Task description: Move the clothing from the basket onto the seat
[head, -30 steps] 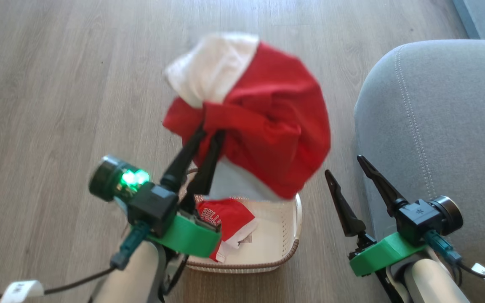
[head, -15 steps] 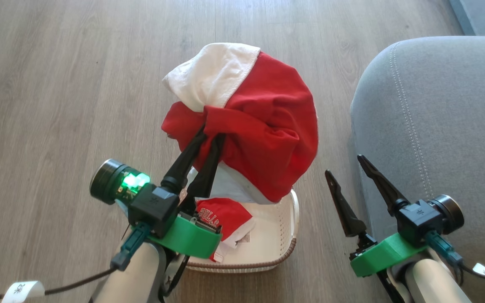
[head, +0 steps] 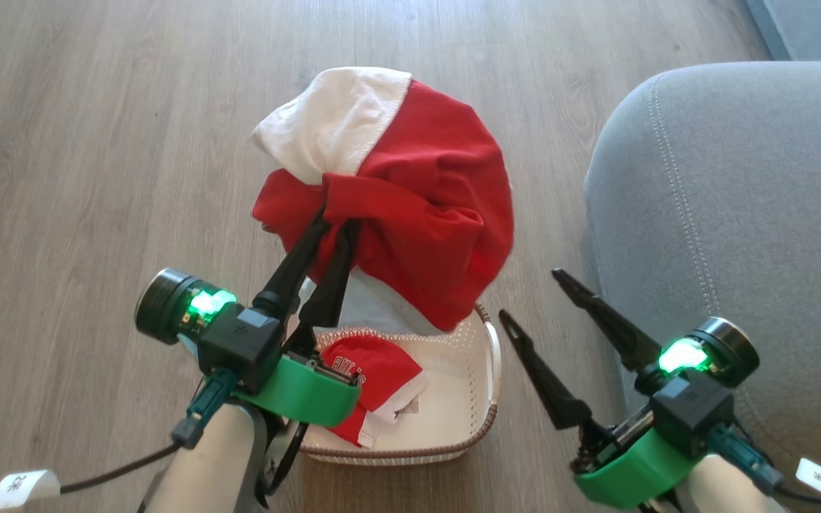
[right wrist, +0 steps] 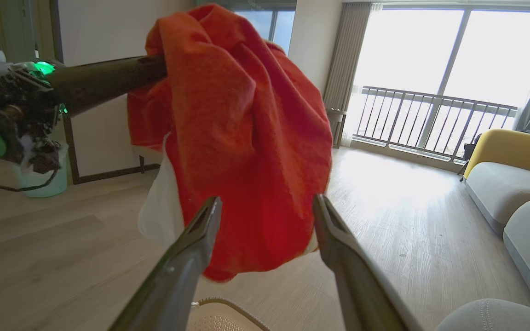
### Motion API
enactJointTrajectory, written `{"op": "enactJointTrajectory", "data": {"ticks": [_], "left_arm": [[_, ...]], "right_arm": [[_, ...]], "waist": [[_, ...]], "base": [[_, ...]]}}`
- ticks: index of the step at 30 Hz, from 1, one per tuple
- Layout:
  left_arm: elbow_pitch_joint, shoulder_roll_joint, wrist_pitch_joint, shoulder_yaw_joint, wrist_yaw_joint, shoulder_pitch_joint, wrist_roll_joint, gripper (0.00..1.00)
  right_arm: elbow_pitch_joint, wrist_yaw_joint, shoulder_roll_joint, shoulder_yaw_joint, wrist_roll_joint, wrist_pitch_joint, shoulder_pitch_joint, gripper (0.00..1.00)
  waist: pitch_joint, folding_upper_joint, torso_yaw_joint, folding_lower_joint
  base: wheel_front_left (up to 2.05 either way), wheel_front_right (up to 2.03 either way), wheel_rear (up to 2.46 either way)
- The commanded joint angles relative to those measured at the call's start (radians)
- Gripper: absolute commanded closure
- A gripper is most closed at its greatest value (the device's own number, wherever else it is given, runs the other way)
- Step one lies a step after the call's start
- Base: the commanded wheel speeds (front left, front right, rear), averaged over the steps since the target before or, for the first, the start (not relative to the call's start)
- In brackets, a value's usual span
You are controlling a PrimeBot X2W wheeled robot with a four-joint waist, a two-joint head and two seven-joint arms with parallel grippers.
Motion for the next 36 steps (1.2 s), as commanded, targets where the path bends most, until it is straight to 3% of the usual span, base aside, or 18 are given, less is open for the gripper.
{"op": "enactJointTrajectory", "data": {"ticks": [1, 16, 36], "left_arm": [[-0.035, -0.005, -0.005, 0.043, -0.008, -0.057, 0.006, 1.0], [-0.022, -0.005, -0.005, -0.067, -0.049, -0.076, -0.007, 1.0], [0.036, -0.005, -0.005, -0.267, -0.098, -0.073, -0.013, 1.0]], "right_arm": [[-0.042, 0.0, -0.017, 0.021, 0.002, 0.0, -0.015, 0.0], [-0.013, 0.0, -0.016, 0.074, -0.015, 0.0, -0.088, 0.0], [0.052, 0.0, 0.039, 0.038, -0.042, 0.0, -0.135, 0.0]], "waist": [[0.003, -0.0001, 0.0, 0.0001], [0.037, -0.0001, 0.025, 0.0001], [0.038, -0.0001, 0.064, 0.0001]], "base": [[0.0, 0.0, 0.0], [0.0, 0.0, 0.0], [0.0, 0.0, 0.0]]}}
